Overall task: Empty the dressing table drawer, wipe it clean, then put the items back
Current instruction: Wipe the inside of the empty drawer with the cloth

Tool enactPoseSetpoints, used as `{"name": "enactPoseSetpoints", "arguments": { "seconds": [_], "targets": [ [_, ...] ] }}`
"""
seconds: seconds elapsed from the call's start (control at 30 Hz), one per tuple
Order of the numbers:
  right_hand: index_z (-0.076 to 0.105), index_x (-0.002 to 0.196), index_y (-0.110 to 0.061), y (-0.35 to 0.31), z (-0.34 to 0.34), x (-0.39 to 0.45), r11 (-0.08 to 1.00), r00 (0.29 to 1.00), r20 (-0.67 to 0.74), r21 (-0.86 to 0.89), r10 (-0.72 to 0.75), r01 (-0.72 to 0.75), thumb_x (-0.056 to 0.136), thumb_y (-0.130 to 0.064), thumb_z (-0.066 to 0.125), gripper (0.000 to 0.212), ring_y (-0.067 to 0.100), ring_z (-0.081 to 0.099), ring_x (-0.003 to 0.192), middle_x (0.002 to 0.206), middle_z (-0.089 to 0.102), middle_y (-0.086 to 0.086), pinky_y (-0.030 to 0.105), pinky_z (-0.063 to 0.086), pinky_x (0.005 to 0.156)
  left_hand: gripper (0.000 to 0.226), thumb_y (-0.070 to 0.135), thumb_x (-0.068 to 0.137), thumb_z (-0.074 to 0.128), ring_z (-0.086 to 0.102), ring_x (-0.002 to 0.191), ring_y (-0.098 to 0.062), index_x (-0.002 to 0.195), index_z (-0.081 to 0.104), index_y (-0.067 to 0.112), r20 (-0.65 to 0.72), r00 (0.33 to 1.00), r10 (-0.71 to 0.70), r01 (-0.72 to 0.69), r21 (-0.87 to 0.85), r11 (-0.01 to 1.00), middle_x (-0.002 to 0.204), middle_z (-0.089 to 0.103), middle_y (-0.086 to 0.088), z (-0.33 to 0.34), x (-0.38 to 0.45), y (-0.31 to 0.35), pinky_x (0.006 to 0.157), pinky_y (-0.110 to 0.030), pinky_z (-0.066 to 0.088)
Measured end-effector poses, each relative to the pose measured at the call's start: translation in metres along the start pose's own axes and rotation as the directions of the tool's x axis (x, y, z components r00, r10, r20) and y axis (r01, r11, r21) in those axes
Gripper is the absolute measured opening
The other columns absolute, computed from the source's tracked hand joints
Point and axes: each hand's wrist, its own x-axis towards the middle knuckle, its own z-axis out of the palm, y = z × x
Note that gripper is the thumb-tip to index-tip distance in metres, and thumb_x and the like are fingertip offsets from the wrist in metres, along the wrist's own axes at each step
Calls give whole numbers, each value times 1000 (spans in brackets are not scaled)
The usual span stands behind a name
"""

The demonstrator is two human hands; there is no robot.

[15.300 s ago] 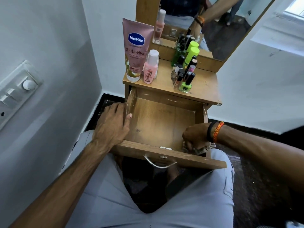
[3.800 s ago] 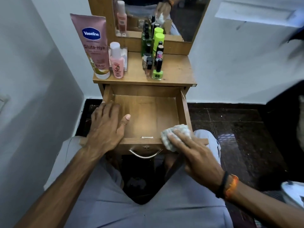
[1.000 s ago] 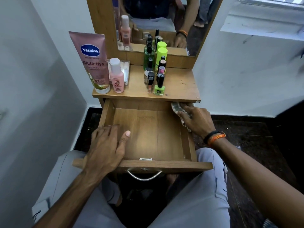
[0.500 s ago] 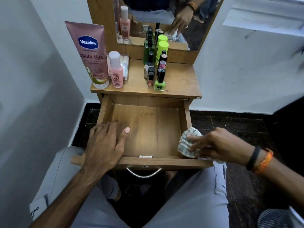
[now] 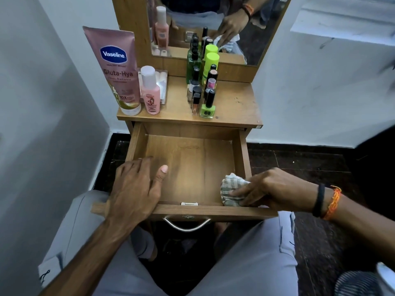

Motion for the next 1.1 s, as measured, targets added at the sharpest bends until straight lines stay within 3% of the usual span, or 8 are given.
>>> {"name": "enactPoseSetpoints", "arguments": {
  "seconds": [0.27,0.4,0.6,0.7,0.8,0.87,0.93,1.1],
  "targets": [
    [77,111,-30,19,4,-16,1000,986,-164,-23,13,-17,82,-18,79,32,3,56,122,130,65,-16,10,43,102,65,60,101,24,56,121,-33,127,59,12,-9,1000,-4,4,-31,1000,125,66,-14,-2,1,2,107,-48,37],
    [74,116,-30,36,4,-12,986,939,-306,110,156,-128,83,-17,80,36,9,61,124,133,63,-11,33,53,103,62,57,102,26,58,119,-32,125,59,10,-8,1000,22,-22,-17,1000,123,67,-14,-2,2,1,106,-47,38],
    [73,118,-20,56,-1,8,871,716,-502,209,485,-444,84,-5,77,37,10,66,111,133,63,-6,30,53,100,58,55,101,31,57,119,-25,124,62,13,-38,996,81,-83,-59,995,123,67,-8,-3,-3,1,103,-39,38],
    [76,114,-18,49,-3,10,770,572,-516,450,638,-453,83,-6,78,33,12,65,116,127,69,-1,23,48,100,57,55,101,32,57,119,-24,123,64,12,-44,996,79,-82,-74,994,123,67,-7,-4,-2,1,103,-41,41],
    [76,111,-14,27,-9,7,341,539,-278,940,795,-18,90,-4,69,24,24,74,96,111,75,13,33,61,79,57,54,99,36,55,122,-25,125,64,12,-10,998,63,-63,-66,996,126,66,-8,-4,1,2,105,-44,44],
    [72,116,-6,9,-10,10,-107,651,-66,969,756,223,94,-7,58,26,29,73,97,116,72,21,36,62,77,49,49,99,45,52,126,-24,127,63,12,15,999,41,-39,-105,994,129,63,-6,-4,4,5,108,-44,42],
    [70,122,-2,-5,-11,15,-402,770,19,861,637,312,98,-15,47,36,29,68,114,131,64,22,39,59,92,38,41,98,56,51,126,-20,126,63,17,13,999,33,-29,-208,978,129,63,-1,-6,8,15,107,-40,42],
    [41,148,4,-23,-11,32,-647,893,20,696,450,311,103,-59,32,78,37,43,142,153,42,25,46,37,116,21,41,93,66,62,94,7,110,69,28,51,998,-45,66,-575,816,103,69,18,-12,22,63,76,-8,48]
  ]
}}
